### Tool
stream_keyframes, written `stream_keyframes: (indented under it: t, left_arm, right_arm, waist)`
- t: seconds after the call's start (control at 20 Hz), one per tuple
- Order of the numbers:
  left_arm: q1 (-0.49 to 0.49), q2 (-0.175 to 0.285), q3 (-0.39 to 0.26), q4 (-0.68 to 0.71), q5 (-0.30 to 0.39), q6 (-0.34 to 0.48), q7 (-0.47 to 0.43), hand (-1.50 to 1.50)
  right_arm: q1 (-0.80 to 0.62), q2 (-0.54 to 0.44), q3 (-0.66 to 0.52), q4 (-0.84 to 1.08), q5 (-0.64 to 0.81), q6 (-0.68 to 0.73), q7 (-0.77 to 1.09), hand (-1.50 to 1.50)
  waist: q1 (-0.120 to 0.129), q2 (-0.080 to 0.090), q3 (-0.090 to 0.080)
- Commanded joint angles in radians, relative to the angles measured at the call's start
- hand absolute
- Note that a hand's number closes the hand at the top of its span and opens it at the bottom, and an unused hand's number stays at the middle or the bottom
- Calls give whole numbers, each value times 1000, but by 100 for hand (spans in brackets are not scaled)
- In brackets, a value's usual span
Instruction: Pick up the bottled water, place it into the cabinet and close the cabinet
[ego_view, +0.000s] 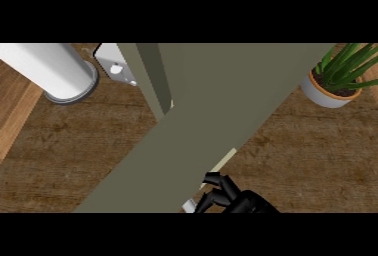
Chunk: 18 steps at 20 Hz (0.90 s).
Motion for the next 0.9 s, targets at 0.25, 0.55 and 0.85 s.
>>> stream_keyframes:
  t: [0.25, 0.55, 0.85]
  left_arm:
    - [137, 8, 135, -2, 103, -156, -15, -150]
    - [149, -4, 229, 26, 187, -216, -17, -150]
    - [222, -24, 336, 31, 254, -325, -4, -150]
  right_arm:
    - [-417, 46, -129, 235, -280, -150, 3, 150]
    - [-602, 42, -321, 394, -409, -84, 21, 150]
    - [-781, 17, -445, 687, -446, 30, -51, 150]
  waist:
    - [-3, -12, -2]
    - [-31, -12, -2]
    - [-29, -12, -2]
